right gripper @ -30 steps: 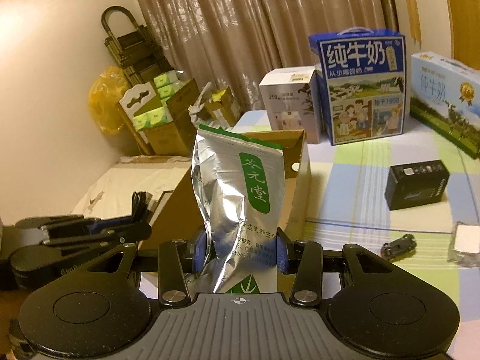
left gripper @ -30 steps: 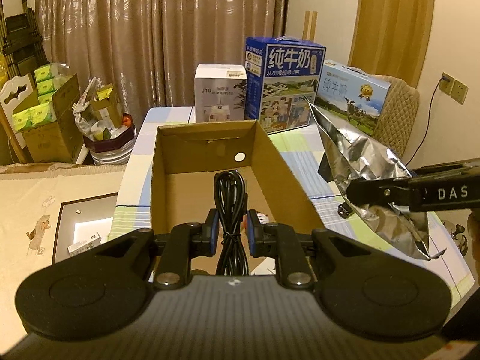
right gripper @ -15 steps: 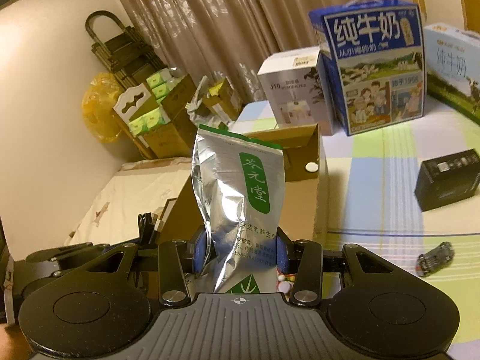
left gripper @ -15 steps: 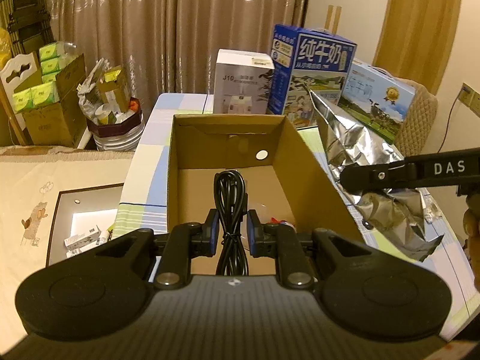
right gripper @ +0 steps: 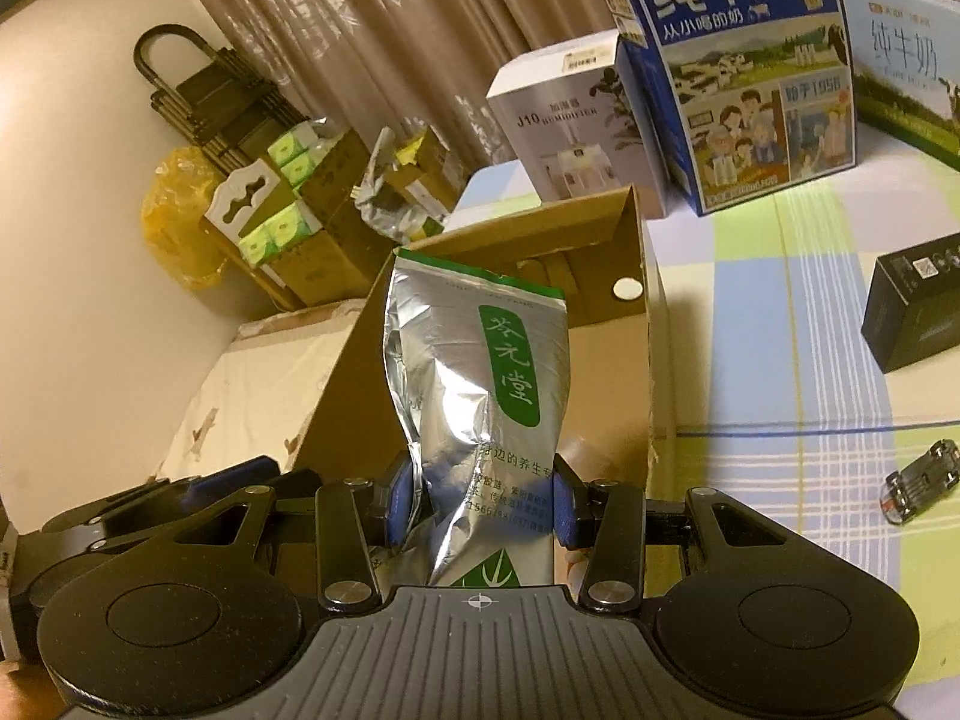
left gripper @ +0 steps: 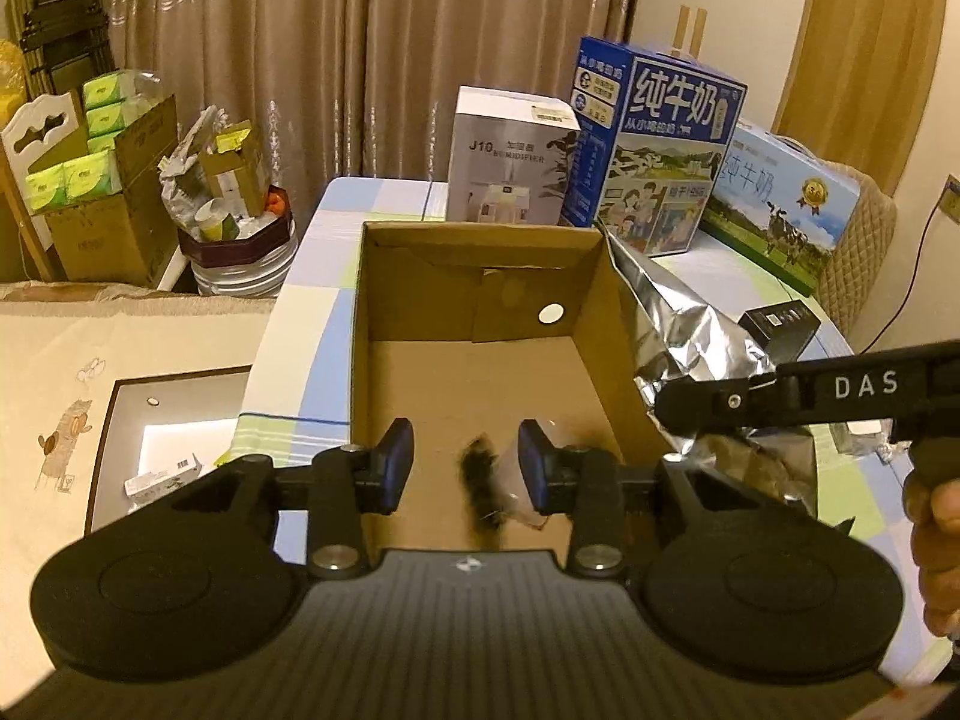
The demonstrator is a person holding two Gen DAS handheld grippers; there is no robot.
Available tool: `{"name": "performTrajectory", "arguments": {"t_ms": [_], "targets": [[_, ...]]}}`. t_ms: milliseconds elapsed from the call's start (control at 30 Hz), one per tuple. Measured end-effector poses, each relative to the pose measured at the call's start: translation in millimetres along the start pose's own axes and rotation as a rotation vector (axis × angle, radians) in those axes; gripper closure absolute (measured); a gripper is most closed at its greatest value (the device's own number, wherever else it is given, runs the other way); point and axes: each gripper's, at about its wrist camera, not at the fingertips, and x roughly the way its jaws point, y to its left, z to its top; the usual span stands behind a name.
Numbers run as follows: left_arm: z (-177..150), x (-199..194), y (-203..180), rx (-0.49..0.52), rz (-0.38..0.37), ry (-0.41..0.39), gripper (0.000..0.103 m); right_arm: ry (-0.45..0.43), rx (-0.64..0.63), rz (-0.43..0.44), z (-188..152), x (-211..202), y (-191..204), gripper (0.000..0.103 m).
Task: Organize objects
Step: 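Carry the cable and foil bag into the cardboard box and open the left gripper, then lower the foil bag into the box and open the right gripper, then withdraw both grippers from the box back over the table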
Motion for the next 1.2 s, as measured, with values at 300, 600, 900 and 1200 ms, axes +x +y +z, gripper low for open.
{"name": "performTrajectory", "arguments": {"t_ms": [300, 600, 900, 1200], "targets": [[-8.7, -11.2, 9.7, -0.027, 0.011, -0.009, 0.063, -0.002, 0.043, 0.038, 1.0, 4.0, 6.3, 0.058], [-13.4, -28.9, 12.1, -0.037, 0.029, -0.028, 0.048, -0.084, 0.086, 0.075, 2.3, -20.1, 3.8, 0.036], [-22.6, -59.2, -11.5, -0.033, 0.003, -0.052, 0.04, -0.1, 0.076, -0.019, -32.7, -77.7, -18.4, 0.035], [-27.5, -91.9, -66.4, 0.015, -0.074, -0.098, 0.021, -0.128, 0.035, -0.133, -92.0, -141.3, -52.7, 0.035]]}}
